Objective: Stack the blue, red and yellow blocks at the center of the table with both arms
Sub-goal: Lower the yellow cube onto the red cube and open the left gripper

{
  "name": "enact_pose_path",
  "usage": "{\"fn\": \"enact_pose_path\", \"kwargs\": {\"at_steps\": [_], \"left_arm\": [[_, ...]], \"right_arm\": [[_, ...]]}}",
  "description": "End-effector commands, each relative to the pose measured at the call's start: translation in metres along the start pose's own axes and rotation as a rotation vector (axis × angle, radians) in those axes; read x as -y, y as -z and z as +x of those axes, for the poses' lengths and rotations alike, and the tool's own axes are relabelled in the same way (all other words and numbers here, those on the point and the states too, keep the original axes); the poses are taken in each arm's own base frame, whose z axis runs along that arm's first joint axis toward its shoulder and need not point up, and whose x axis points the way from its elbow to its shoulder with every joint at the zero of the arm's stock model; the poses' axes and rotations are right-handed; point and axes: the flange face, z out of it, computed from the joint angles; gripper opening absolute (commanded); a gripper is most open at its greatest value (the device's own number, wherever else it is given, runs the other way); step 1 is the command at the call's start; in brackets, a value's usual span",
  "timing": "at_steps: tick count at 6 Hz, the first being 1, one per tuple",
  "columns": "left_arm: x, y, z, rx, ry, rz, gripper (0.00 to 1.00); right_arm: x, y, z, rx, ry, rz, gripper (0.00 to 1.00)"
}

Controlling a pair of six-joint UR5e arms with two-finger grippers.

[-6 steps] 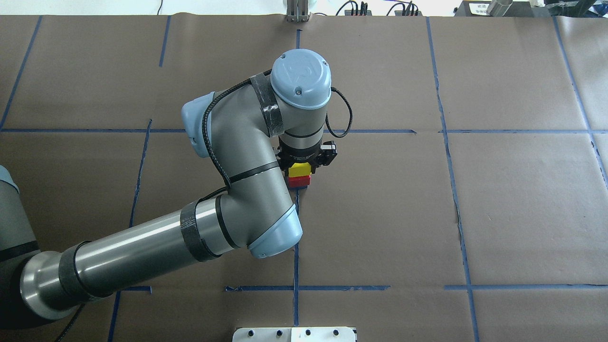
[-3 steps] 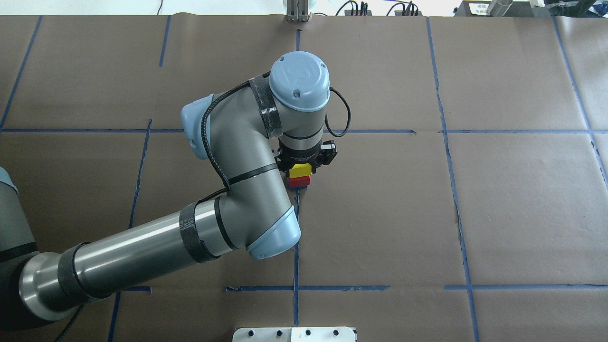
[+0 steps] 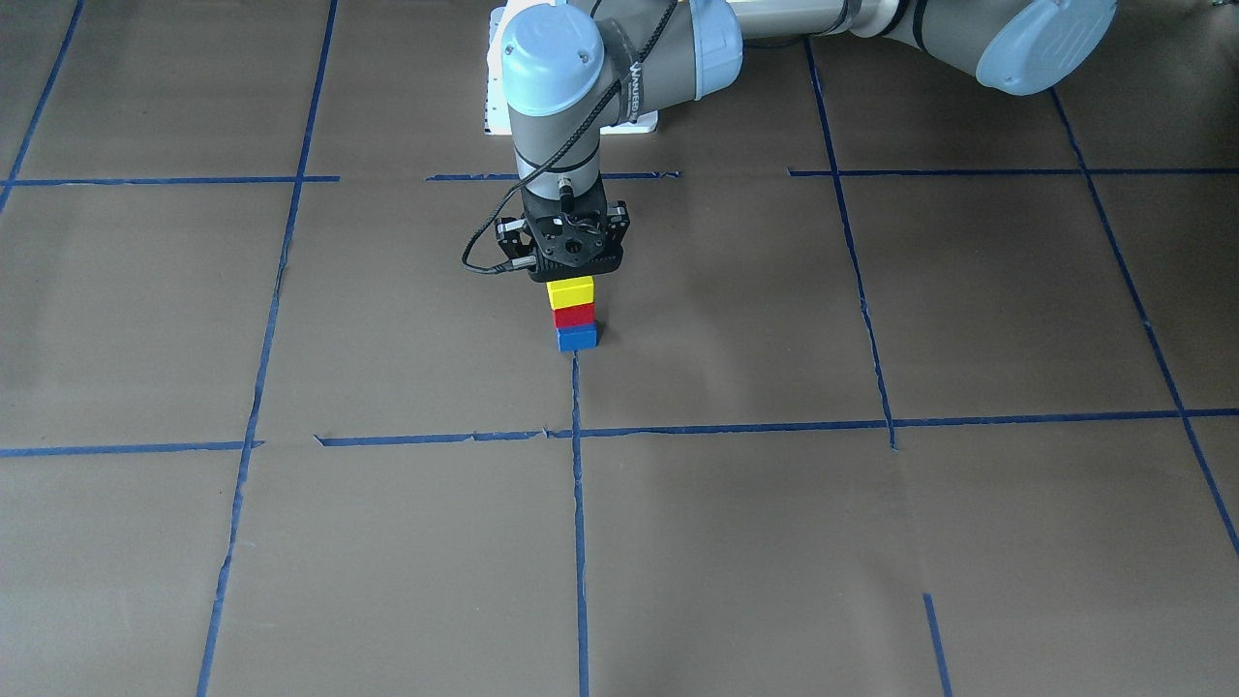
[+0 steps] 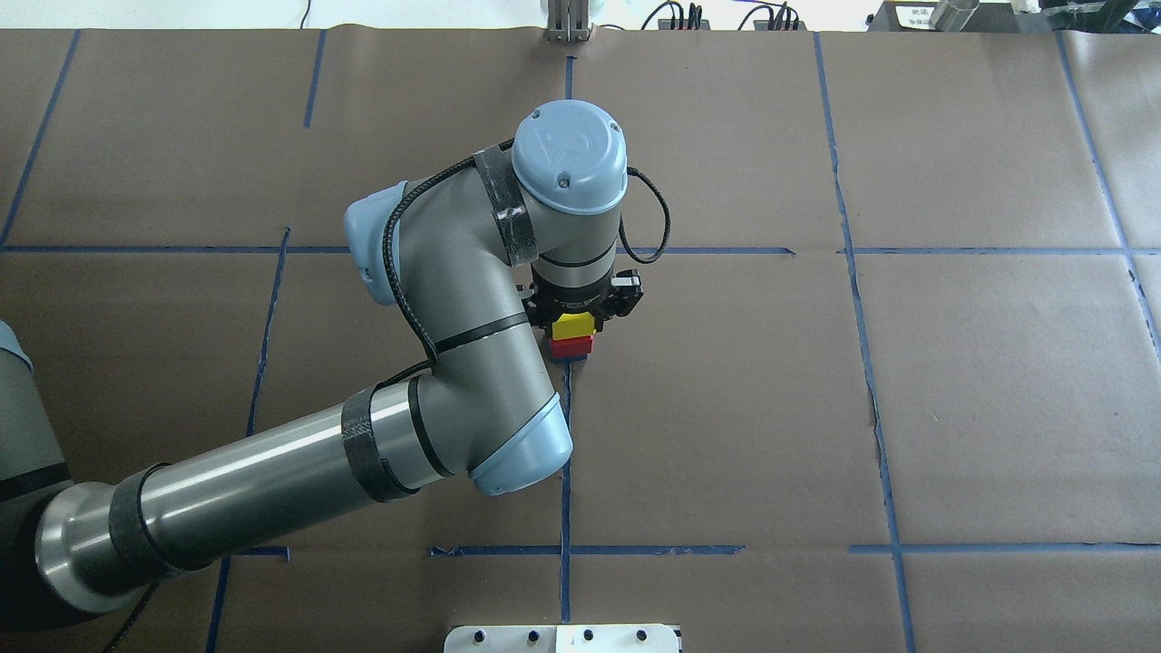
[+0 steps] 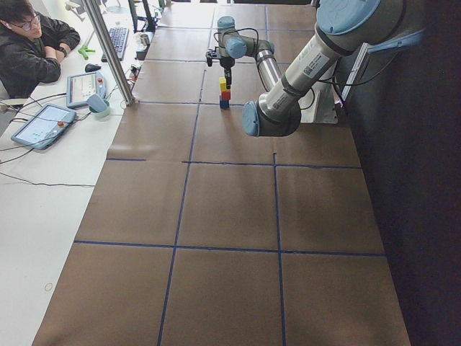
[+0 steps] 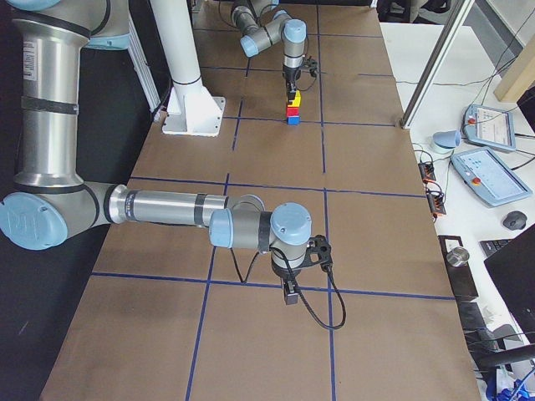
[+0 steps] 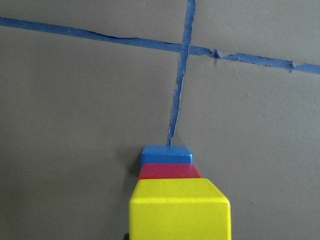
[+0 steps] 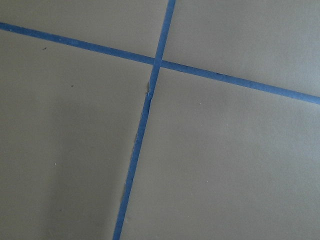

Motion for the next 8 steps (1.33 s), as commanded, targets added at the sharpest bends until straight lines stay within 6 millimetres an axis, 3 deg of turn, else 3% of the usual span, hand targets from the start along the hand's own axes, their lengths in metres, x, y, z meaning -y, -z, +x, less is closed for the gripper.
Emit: {"fn": "enact_pose_path", "kwargs": {"at_steps": [1,3,4,5,6,7,8], "left_arm": [[0.000,-0.001,-0.001,0.001,-0.016,0.000,0.50],[0.000,-0.001,-0.001,0.001,-0.016,0.001,0.66],[0.000,-0.001,-0.001,0.001,-0.016,0.001,0.77],[0.001,0.000,-0.002,-0.008,-0.021,0.005,0.96],[0.003,0.006,-0.002,-0.027,-0.033,0.018,0.99],[0.013,0.037,-0.009,-0.053,-0.062,0.043,1.00],[0.019,0.060,-0.041,-0.060,-0.093,0.065,1.00]], "right_arm": [[0.000,0.000,0.000,0.000,0.000,0.000,1.00],[0.000,0.000,0.000,0.000,0.000,0.000,1.00],[0.000,0.000,-0.001,0.001,0.000,-0.001,1.00],[0.000,0.000,0.000,0.000,-0.001,0.000,1.00],[0.000,0.000,0.000,0.000,0.000,0.000,1.00],[0.000,0.000,0.000,0.000,0.000,-0.001,1.00],[0.000,0.000,-0.001,0.001,0.001,0.000,1.00]]}}
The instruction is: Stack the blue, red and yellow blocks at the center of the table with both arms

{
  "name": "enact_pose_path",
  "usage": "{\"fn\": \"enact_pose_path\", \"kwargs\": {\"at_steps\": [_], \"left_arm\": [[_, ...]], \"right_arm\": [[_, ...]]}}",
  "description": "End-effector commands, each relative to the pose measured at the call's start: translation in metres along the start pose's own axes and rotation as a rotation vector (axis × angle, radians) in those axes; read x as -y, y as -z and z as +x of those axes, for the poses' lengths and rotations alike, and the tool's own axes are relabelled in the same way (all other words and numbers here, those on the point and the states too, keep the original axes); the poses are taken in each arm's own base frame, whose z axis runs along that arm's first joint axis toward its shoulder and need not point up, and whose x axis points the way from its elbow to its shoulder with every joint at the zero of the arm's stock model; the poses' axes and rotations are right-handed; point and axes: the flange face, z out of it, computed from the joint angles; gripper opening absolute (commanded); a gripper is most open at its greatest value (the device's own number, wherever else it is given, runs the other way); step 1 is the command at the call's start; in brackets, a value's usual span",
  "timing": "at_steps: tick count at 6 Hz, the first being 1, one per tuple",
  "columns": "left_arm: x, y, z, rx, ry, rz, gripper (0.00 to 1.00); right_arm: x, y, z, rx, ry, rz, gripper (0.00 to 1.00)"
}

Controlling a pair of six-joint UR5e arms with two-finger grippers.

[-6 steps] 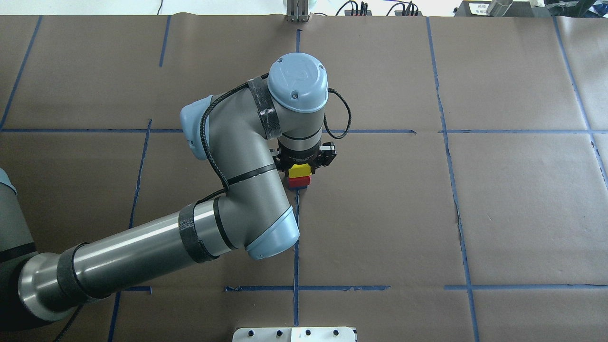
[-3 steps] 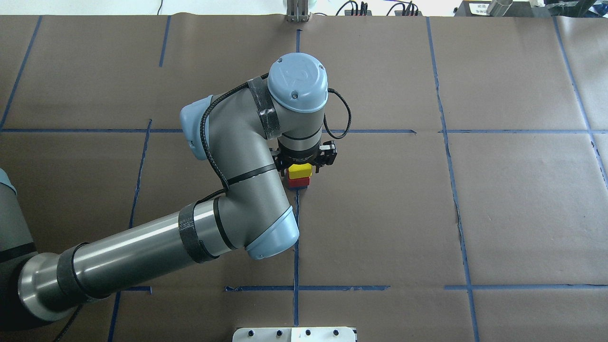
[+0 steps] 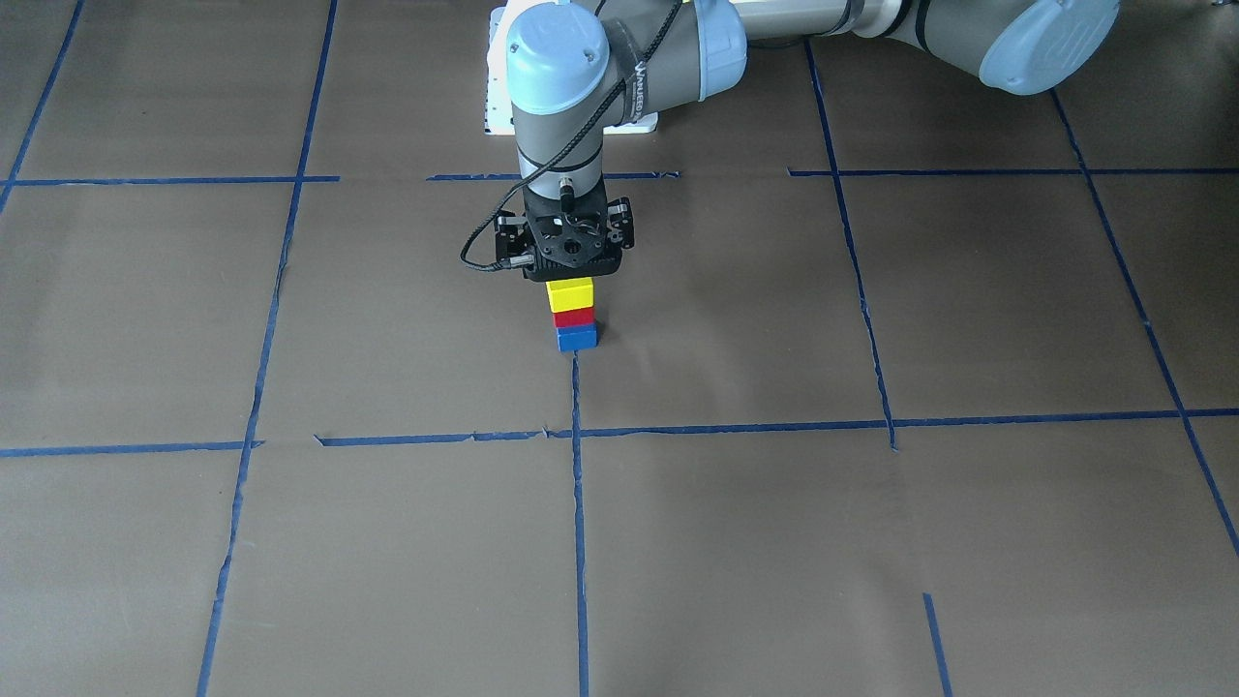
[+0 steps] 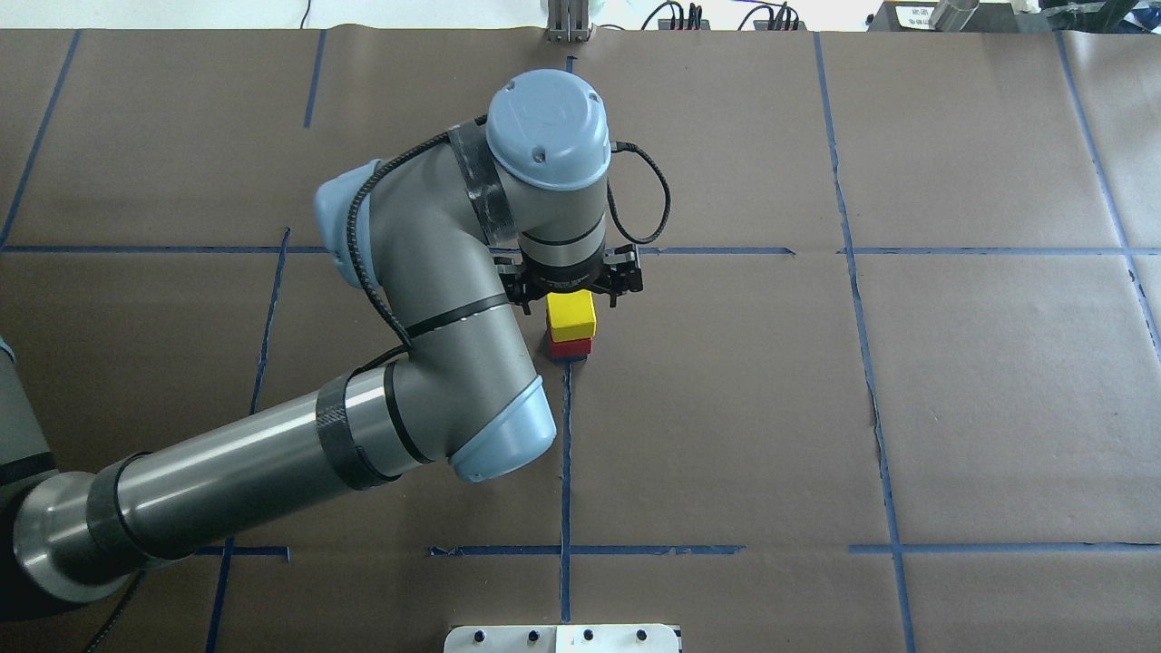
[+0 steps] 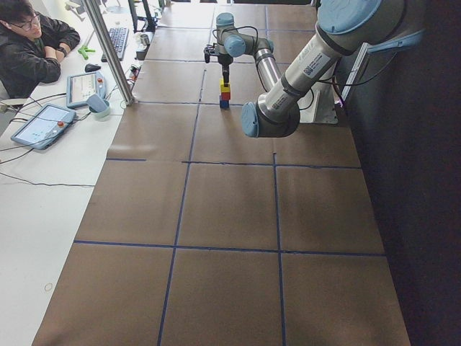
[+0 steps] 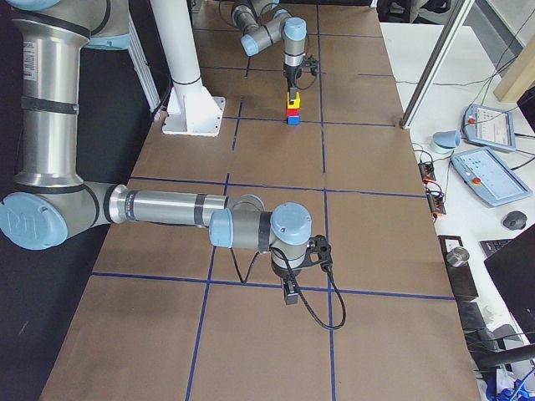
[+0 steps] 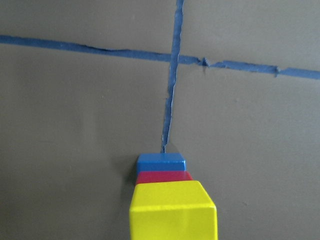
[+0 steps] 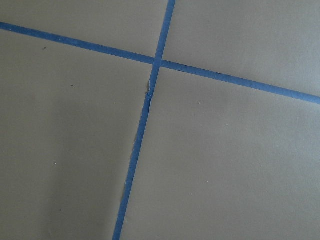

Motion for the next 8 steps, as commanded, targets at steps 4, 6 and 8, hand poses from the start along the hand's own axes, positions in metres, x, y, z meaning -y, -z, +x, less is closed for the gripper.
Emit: {"fn": "enact_pose_path", "kwargs": {"at_steps": [4,6,8], "left_arm": [[0.091,0.089,-0.361,0.081,-0.373,0.006,1.00],[0.130,0.111,-0.580,0.073,-0.413,-0.068,1.00],[0.095,0.094,-0.761,0.003,-0.301,-0.074,1.00]], "right_arm": [[0.000,0.000,0.000,-0.002,-0.002,-0.001,1.00],[0.004,0.002,-0.001,-0.004,0.001,0.003,1.00],[0.011,0.000,-0.012,0.003,-0.051,0.000,1.00]]}}
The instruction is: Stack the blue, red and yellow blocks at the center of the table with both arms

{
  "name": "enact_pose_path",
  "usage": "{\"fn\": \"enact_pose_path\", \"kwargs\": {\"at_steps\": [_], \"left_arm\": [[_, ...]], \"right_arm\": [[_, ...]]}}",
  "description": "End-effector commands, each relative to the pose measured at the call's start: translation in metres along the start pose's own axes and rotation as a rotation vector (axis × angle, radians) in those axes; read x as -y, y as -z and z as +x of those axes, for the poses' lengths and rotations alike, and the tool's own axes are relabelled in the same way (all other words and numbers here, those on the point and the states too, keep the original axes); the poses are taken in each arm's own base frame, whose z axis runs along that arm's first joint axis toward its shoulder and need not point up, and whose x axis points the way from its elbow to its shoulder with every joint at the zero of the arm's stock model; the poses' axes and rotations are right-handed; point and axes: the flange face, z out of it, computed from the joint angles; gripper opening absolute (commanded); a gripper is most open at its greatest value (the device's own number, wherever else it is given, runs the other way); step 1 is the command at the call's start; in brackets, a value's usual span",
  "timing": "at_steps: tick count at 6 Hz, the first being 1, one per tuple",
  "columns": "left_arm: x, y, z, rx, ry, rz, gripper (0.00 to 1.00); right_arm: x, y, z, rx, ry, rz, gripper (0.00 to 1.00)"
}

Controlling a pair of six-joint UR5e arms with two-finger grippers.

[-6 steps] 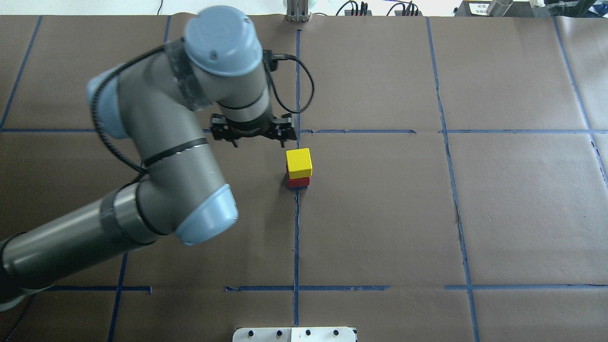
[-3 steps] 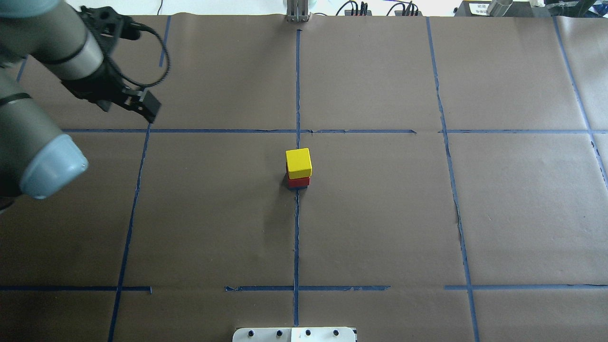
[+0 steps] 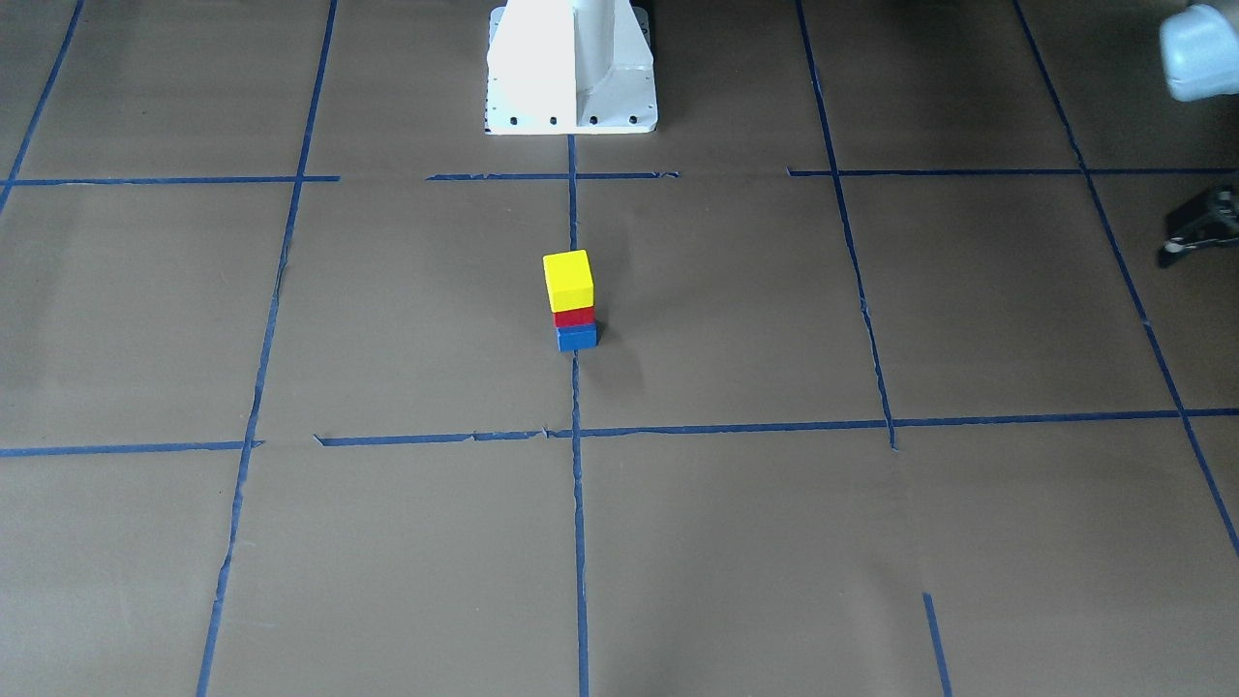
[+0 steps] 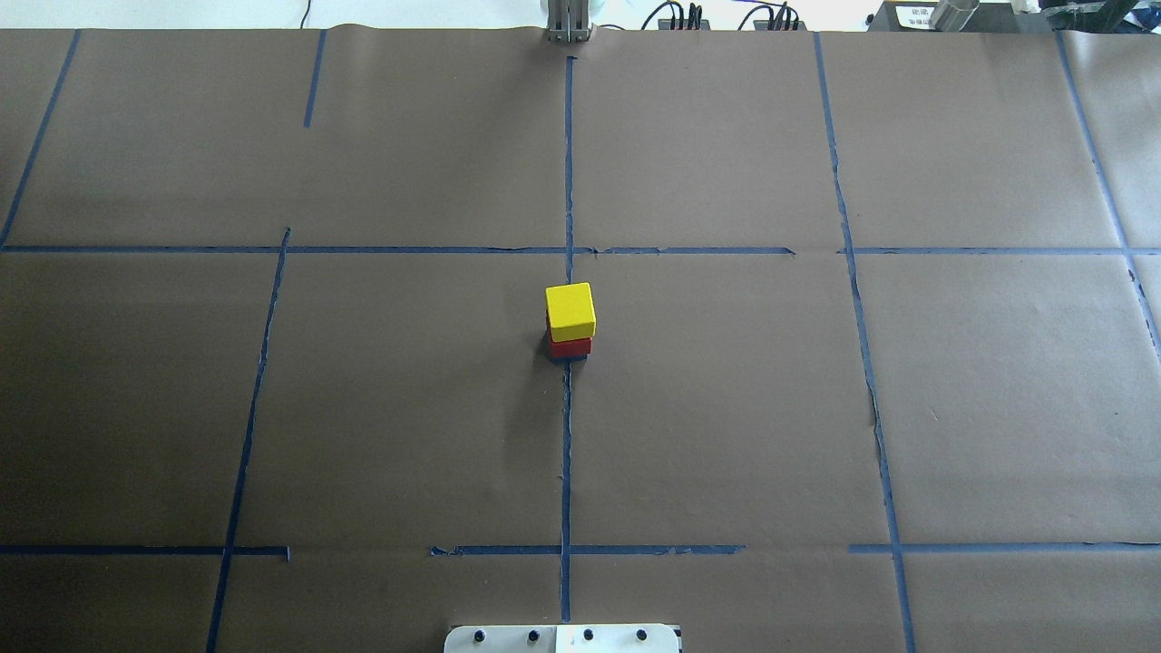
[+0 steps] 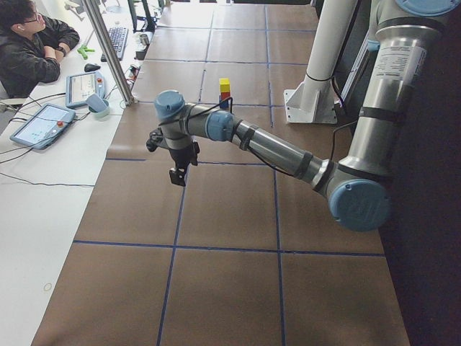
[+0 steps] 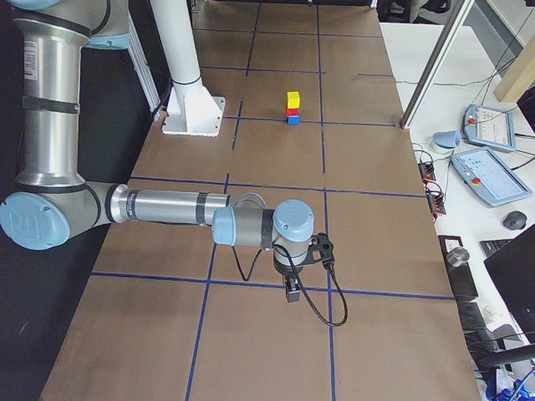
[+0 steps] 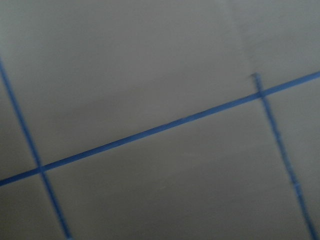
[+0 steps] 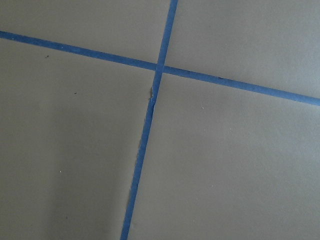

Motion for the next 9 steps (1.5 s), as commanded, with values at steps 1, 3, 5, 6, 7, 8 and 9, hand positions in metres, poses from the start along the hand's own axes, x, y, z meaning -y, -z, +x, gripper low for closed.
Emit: {"fn": "enact_pose_path", "kwargs": {"at_steps": [1,3,5,6,7,8,9], "left_arm": [[-0.115,-0.042,-0.097,-0.046,0.130,-0.014,1.00],[-0.148,-0.067,-0.115,-0.050,0.182,-0.057,1.00],[-0.142,-0.064,-0.113,-0.051,0.167,-0.040,1.00],[-0.140,-0.058,-0.109,-0.036,0.153,-0.032,1.00],[-0.140,-0.057,-0.108,-0.038,0.153,-0.031,1.00],[-0.142,-0.058,-0.109,-0.036,0.154,-0.033,1.00],[-0.141,-0.058,-0.109,-0.036,0.154,-0.033,1.00]], "right_arm": [[0.004,-0.001,-0.005,0.002,-0.020,0.000,1.00],[0.004,-0.002,-0.006,0.001,-0.018,-0.004,1.00],[0.003,-0.003,-0.006,-0.001,-0.015,-0.005,1.00],[0.003,-0.003,-0.005,0.000,-0.008,-0.006,1.00],[0.003,-0.003,-0.005,0.000,-0.008,-0.006,1.00],[0.002,-0.004,-0.005,0.000,-0.012,-0.007,1.00],[0.002,-0.004,-0.004,0.000,-0.018,-0.008,1.00]]}}
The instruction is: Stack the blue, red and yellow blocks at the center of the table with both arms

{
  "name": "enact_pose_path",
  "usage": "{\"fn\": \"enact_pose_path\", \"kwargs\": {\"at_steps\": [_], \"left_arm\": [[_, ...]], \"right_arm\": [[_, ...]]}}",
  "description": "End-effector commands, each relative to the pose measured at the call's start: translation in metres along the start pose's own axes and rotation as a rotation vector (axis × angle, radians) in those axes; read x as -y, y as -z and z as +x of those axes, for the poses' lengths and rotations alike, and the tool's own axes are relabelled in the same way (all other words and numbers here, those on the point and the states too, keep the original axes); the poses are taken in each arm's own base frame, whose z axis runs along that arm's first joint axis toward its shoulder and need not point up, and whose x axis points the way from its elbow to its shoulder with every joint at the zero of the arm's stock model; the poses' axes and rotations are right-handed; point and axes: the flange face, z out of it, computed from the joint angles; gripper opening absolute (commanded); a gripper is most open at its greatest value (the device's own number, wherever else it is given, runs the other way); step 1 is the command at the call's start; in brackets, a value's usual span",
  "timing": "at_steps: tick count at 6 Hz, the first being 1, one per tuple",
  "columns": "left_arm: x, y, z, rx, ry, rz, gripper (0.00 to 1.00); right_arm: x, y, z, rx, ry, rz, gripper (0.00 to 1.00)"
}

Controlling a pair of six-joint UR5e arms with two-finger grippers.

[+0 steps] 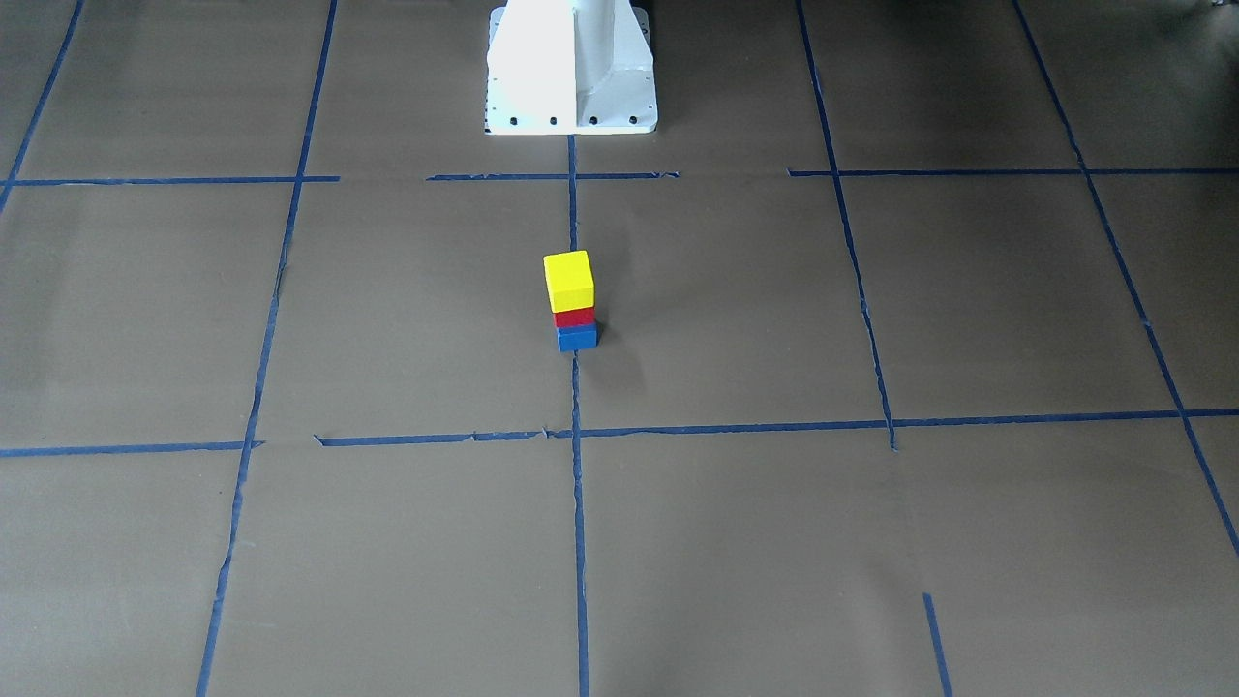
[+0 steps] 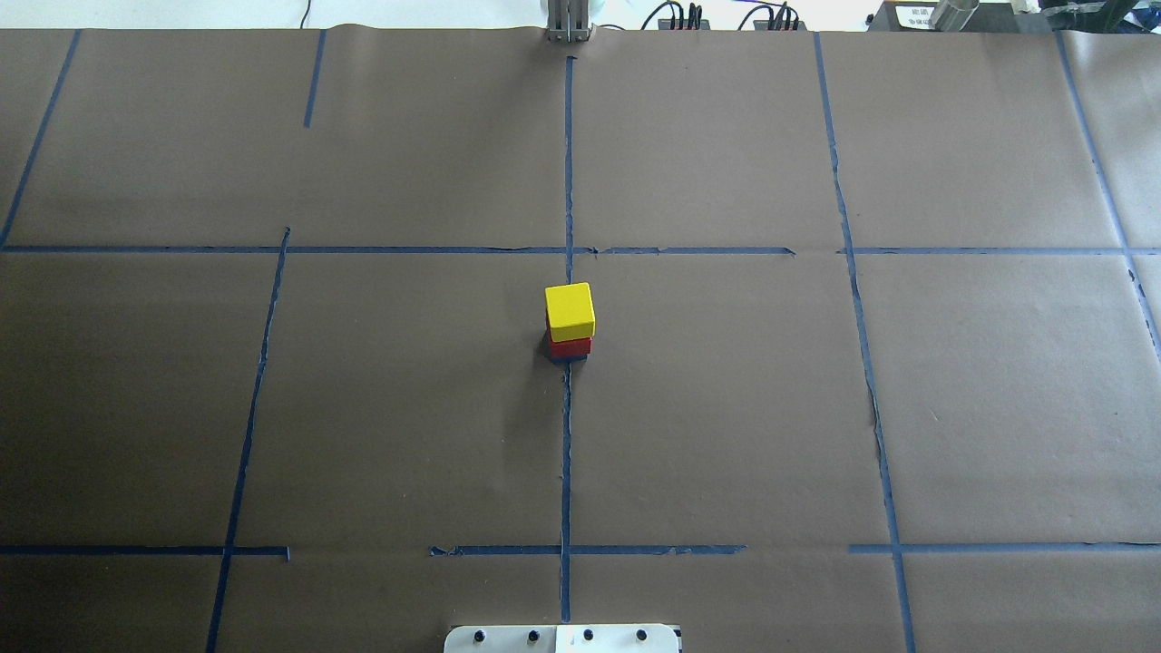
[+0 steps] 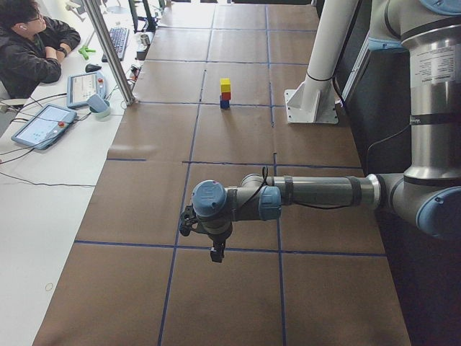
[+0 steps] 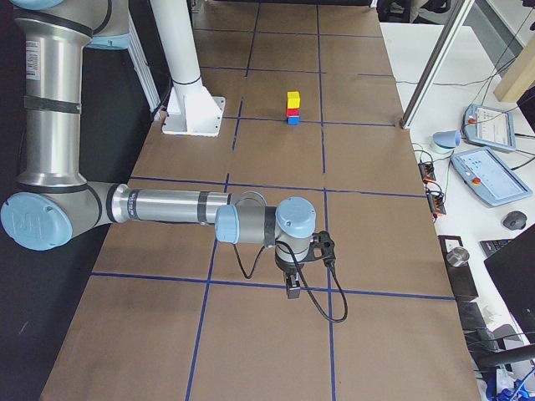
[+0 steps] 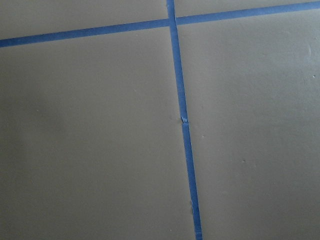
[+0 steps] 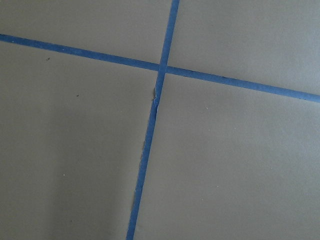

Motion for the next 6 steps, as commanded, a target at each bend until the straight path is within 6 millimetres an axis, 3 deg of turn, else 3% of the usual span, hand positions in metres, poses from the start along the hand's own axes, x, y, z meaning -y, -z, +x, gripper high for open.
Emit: {"fn": "enact_pose_path", "kwargs": {"at_steps": [1,6], "left_arm": [[-0.0007,0.0002,0.0005,-0.001,0.000,0.000,1.00],[-0.0014,-0.0001,0.0001,0.000,0.000,0.000,1.00]], "right_arm": [[-0.0003,-0.0011,-0.0002,0.002,-0.006,-0.003,1.00],[0.0000,-0.0010,-0.0018,0.019,-0.006,0.000,1.00]]}}
